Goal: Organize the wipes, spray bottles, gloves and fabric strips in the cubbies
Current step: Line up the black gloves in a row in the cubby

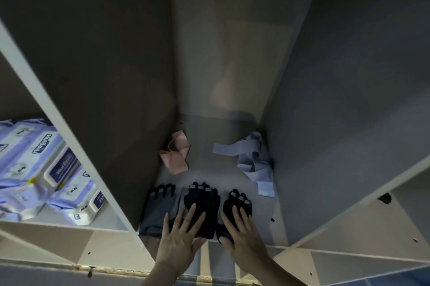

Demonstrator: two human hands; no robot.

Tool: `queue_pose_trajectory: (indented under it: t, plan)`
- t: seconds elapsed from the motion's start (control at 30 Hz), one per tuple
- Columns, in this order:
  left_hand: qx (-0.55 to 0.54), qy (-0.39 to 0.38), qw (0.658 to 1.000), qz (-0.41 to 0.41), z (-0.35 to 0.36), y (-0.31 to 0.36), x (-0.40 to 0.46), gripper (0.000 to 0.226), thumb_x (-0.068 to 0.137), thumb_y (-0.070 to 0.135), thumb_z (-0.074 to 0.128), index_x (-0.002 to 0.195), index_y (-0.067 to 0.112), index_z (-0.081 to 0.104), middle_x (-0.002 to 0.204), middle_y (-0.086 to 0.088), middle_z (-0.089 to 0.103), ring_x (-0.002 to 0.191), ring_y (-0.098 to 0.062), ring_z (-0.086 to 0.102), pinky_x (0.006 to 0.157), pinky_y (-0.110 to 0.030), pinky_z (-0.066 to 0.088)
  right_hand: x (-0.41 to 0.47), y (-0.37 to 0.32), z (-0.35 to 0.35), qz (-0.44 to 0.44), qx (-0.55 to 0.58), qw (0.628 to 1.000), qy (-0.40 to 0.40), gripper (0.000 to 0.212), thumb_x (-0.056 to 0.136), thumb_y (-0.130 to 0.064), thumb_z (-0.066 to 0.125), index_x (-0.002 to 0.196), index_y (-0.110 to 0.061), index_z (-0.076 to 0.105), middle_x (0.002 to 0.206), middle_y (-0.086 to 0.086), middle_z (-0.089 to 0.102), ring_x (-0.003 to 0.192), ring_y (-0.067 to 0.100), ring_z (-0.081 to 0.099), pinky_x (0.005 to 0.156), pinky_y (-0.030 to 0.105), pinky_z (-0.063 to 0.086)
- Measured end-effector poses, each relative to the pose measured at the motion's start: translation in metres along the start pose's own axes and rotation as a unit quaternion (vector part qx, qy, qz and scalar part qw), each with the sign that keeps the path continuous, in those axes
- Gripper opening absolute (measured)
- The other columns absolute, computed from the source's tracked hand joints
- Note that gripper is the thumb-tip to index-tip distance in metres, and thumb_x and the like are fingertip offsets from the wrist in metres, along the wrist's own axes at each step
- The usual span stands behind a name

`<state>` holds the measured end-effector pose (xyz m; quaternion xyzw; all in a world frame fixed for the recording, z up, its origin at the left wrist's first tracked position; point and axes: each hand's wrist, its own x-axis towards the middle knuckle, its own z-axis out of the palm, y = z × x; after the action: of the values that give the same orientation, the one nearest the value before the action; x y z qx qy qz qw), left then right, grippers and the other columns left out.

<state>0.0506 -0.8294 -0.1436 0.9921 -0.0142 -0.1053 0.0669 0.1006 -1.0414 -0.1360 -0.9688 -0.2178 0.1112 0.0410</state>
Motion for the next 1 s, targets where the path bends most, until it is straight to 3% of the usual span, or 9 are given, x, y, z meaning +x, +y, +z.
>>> queue_pose_trajectory:
  t: [0.1,0.23,0.37,0.5,0.63,0.7,0.77,0.83,1.0]
  plan:
    - [0.005,-0.010,1.000,-0.009,-0.004,-0.001,-0.008,0.059,0.094,0.062,0.011,0.143,0.038,0.035,0.153,-0.002,0.034,0.140,-0.026,0.032,0.108,-0.057,0.010,-0.008,-0.005,-0.006,-0.013,-0.025,1.000,-0.003,0.057,0.097,-0.054,0.017,0.145,-0.029,0.033,0.151,0.004,0.039,0.141,0.024,0.024,0.114,0.039,0.007]
    - [0.024,-0.012,1.000,-0.004,0.003,-0.011,-0.014,0.064,0.089,0.071,0.017,0.145,0.041,0.026,0.154,0.001,0.029,0.148,-0.023,-0.001,0.107,-0.058,0.007,-0.015,-0.009,0.002,-0.008,-0.031,0.998,-0.056,0.060,0.093,-0.060,0.026,0.147,-0.036,0.018,0.143,-0.003,0.051,0.131,0.021,0.035,0.109,0.039,0.004]
    - [0.000,-0.035,0.998,-0.047,-0.006,-0.008,-0.009,0.063,0.088,0.071,0.017,0.145,0.044,0.023,0.136,0.002,0.057,0.129,-0.026,0.036,0.084,-0.065,0.046,-0.009,-0.005,0.009,0.026,0.007,0.999,-0.046,0.074,0.084,-0.067,0.037,0.147,-0.039,0.009,0.144,-0.008,0.049,0.128,0.019,0.036,0.102,0.040,0.021]
    - [0.004,-0.061,0.997,-0.046,-0.008,-0.006,-0.007,0.061,0.090,0.067,0.012,0.126,0.041,0.053,0.129,0.000,0.063,0.119,-0.026,0.048,0.075,-0.065,0.049,-0.004,-0.005,0.005,-0.003,0.024,0.996,-0.086,0.082,0.079,-0.070,0.041,0.147,-0.040,0.007,0.143,-0.009,0.050,0.128,0.017,0.036,0.099,0.038,0.023]
    - [0.024,-0.060,0.998,-0.021,-0.023,-0.005,-0.005,0.060,0.071,0.068,0.037,0.116,0.038,0.064,0.117,-0.002,0.069,0.098,-0.025,0.070,0.067,-0.063,0.053,-0.006,-0.012,-0.012,0.009,0.037,0.993,-0.107,0.069,0.090,-0.067,0.022,0.147,-0.039,-0.003,0.142,-0.009,0.051,0.130,0.020,0.046,0.109,0.036,0.004]
    - [0.015,-0.043,0.999,-0.023,-0.043,-0.002,-0.005,0.071,0.060,0.064,0.052,0.126,0.036,0.052,0.119,-0.002,0.068,0.096,-0.021,0.070,0.067,-0.058,0.056,-0.004,-0.019,-0.042,0.000,0.064,0.995,-0.075,0.068,0.093,-0.060,0.029,0.147,-0.040,-0.007,0.158,-0.004,0.022,0.146,0.019,0.020,0.112,0.031,-0.010]
    - [-0.037,0.002,0.999,-0.030,-0.073,0.002,-0.007,0.075,0.070,0.056,0.059,0.138,0.033,0.039,0.134,0.000,0.059,0.110,-0.018,0.064,0.083,-0.056,0.053,0.001,-0.024,-0.069,-0.004,0.154,0.984,-0.087,0.071,0.092,-0.053,0.042,0.150,-0.039,0.003,0.162,-0.006,0.000,0.149,0.015,0.002,0.118,0.033,-0.001]
    - [-0.128,0.049,0.989,-0.064,-0.102,0.008,-0.009,0.062,0.088,0.050,0.052,0.144,0.034,0.032,0.151,0.004,0.037,0.130,-0.016,0.047,0.105,-0.048,0.040,-0.001,-0.026,-0.103,0.020,0.284,0.952,-0.111,0.074,0.089,-0.052,0.052,0.150,-0.037,0.014,0.160,-0.011,0.006,0.146,0.011,0.015,0.118,0.031,0.018]
    - [-0.310,0.070,0.945,-0.081,-0.152,0.024,-0.025,0.047,0.090,0.048,0.053,0.135,0.035,0.048,0.137,0.008,0.052,0.122,-0.012,0.053,0.098,-0.028,0.043,-0.027,-0.024,-0.158,0.024,0.433,0.898,-0.068,0.066,0.068,-0.067,0.061,0.130,-0.057,0.039,0.139,-0.021,0.045,0.122,-0.005,0.048,0.108,0.027,0.039]
